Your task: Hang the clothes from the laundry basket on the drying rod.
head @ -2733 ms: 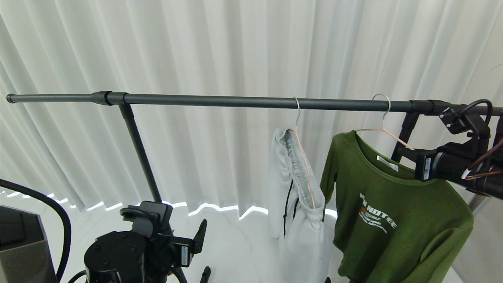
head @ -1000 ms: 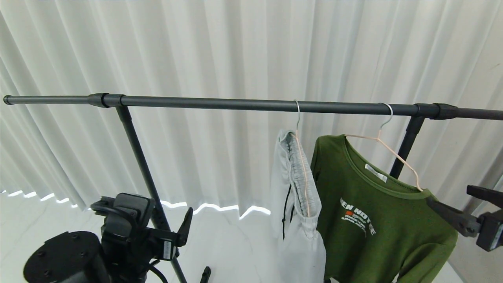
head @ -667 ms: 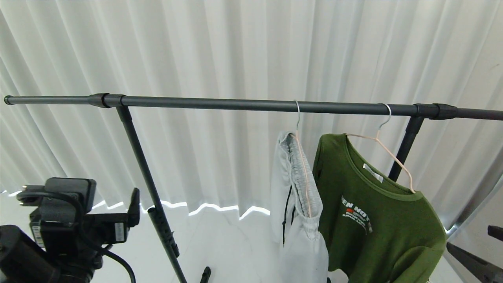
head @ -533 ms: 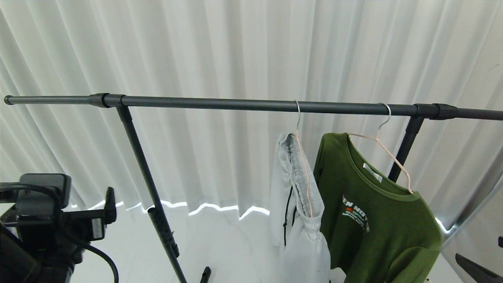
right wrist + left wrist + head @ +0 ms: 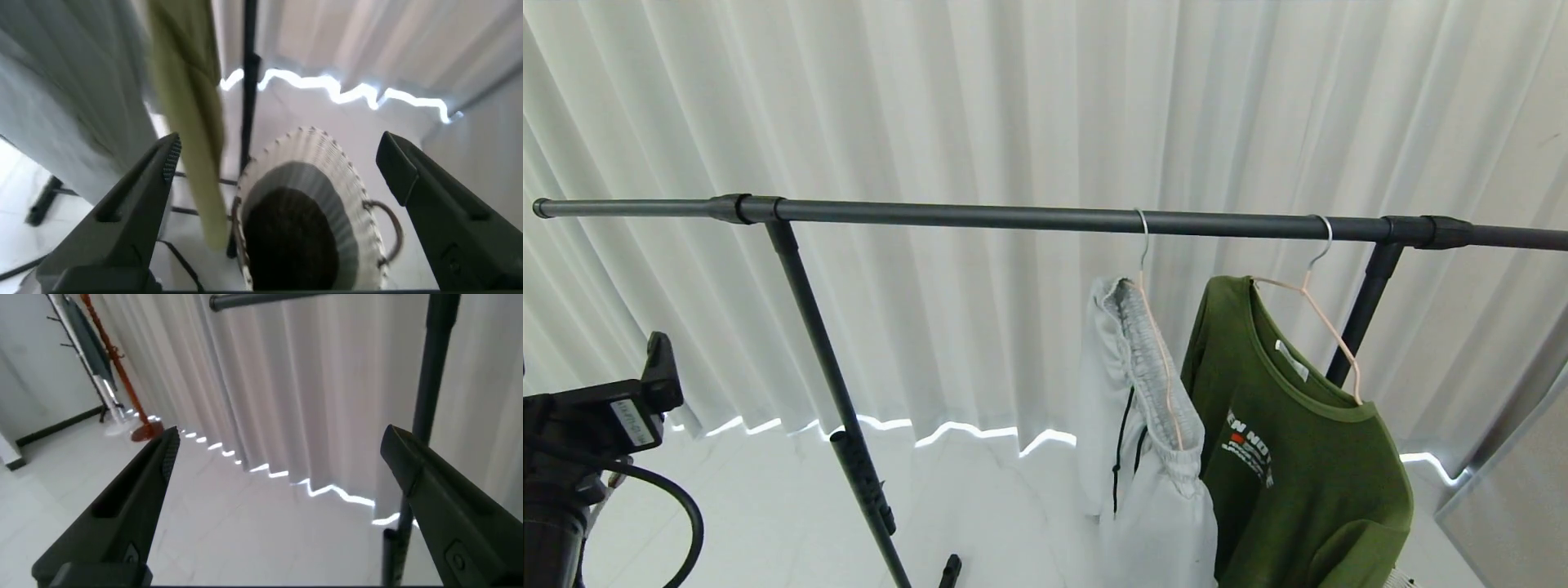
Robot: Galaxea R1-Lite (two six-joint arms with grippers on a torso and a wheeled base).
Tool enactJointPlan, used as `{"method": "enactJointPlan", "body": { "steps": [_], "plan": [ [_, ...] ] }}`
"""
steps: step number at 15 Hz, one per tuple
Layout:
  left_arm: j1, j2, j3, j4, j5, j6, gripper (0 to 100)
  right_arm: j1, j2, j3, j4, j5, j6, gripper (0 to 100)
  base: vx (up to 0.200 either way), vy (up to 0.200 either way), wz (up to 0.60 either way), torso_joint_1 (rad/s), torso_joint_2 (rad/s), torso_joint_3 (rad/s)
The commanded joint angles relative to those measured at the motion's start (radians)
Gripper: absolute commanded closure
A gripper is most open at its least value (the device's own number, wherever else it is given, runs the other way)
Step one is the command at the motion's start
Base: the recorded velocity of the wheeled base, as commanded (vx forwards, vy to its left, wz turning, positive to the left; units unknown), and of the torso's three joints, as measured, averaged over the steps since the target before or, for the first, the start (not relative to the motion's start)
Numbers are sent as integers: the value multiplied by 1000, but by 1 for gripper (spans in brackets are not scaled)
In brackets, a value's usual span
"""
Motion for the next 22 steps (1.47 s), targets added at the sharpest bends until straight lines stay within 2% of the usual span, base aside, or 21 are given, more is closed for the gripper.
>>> {"method": "enactJointPlan", "body": {
  "steps": [1,2,4,7,8,11,12,13,14,15,16,17,18,20,22],
  "plan": [
    [-149,-14,-33,10,-2,-37,0,8,-161,32,39,32,-1,0,0,0,0,0,0,0],
    [-195,-12,-46,12,-2,-39,0,11,-192,53,44,49,-1,0,0,0,0,0,0,0],
    [-226,-5,-53,22,-2,-37,0,6,-226,87,45,35,7,0,0,0,0,0,0,0],
    [-223,-12,-33,33,-3,-39,0,-37,-240,87,41,-80,19,0,0,0,0,0,0,0],
    [-221,-17,-24,33,-2,-40,0,-72,-253,89,39,-114,17,0,0,0,0,0,0,0],
    [-215,-19,34,33,-3,-50,0,-239,-284,89,38,-123,34,0,0,0,0,0,0,0],
    [-214,-19,45,33,-2,-59,0,-245,-286,90,38,-131,34,0,0,0,0,0,0,0],
    [-214,-20,56,33,-3,-74,0,-245,-286,92,38,-123,30,0,0,0,0,0,0,0],
    [-214,-23,71,32,-2,-91,0,-245,-286,92,36,-68,28,0,0,0,0,0,0,0],
    [-214,-31,83,32,-2,-100,0,-245,-286,98,29,44,37,0,0,0,0,0,0,0],
    [-214,-37,88,32,-2,-102,0,-245,-286,109,7,87,37,0,0,0,0,0,0,0],
    [-214,-55,103,32,-2,-100,0,-245,-287,152,-94,164,31,0,0,0,0,0,0,0],
    [-214,-61,114,33,-2,-100,0,-245,-286,172,-145,216,20,0,0,0,0,0,0,0],
    [-214,-66,140,33,-2,-103,0,-245,-287,185,-166,221,-13,0,0,0,0,0,0,0],
    [-214,-81,140,35,-3,-106,0,-245,-287,198,-208,168,-56,0,0,0,0,0,0,0]
  ]
}}
